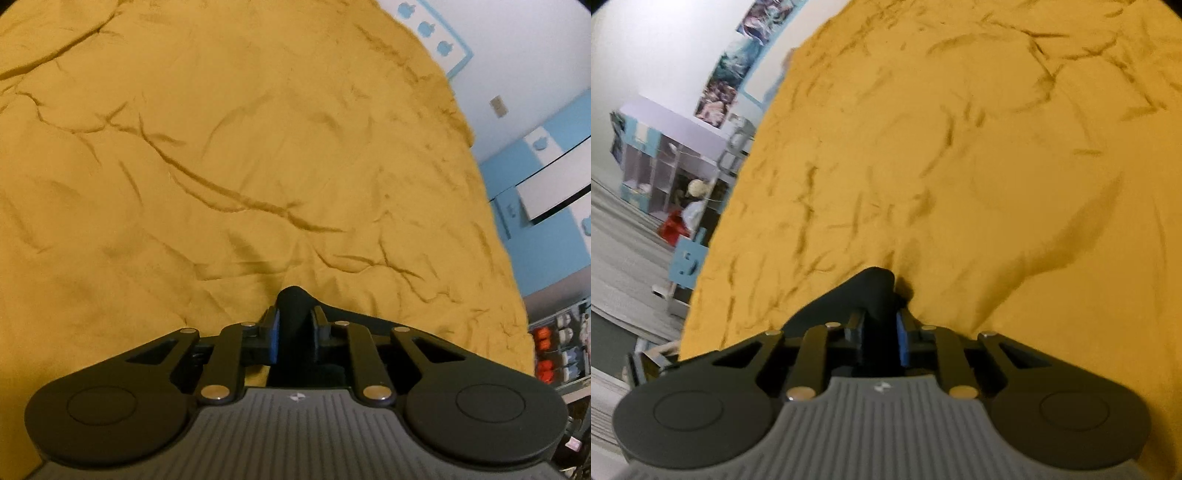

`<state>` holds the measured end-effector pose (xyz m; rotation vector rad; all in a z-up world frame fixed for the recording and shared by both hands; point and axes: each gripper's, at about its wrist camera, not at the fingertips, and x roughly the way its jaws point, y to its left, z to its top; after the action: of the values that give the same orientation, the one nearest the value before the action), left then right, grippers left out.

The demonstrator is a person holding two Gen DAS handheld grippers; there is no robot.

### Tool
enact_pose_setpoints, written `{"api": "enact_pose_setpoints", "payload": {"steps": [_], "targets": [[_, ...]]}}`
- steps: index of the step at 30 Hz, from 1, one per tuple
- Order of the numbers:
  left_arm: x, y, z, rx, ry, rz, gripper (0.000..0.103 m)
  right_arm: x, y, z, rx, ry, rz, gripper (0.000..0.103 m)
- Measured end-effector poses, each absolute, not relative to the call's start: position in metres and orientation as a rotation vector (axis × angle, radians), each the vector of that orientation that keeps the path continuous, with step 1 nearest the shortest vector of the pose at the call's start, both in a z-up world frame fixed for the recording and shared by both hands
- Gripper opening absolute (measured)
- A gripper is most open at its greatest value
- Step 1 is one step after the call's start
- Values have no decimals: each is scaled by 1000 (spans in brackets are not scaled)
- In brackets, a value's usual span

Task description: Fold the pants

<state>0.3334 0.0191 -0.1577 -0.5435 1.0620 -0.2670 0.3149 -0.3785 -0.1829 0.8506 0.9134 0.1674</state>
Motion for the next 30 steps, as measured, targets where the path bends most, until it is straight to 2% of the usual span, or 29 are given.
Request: {"api": "enact_pose_setpoints", "payload": {"steps": [6,8,13,18,20,25,30], "targets": [[323,20,-133,-466,1053,-235,35,308,-365,-156,718,902,104,20],[314,20,-121,-405,1034,-217,36,302,-359,-140,617,885,71,25],[272,22,-91,-229,958,-175,35,263,-348,-106,321,815,-10,27],[216,10,-64,-167,847,-286,36,216,-320,-80,150,726,117,29],[198,-1,-58,-116,826,-331,36,197,-305,-76,84,705,172,34],[155,-17,-63,-37,839,-416,35,164,-281,-83,-26,695,244,38],[137,-17,-92,-23,921,-424,35,152,-279,-107,-30,779,238,38]]}}
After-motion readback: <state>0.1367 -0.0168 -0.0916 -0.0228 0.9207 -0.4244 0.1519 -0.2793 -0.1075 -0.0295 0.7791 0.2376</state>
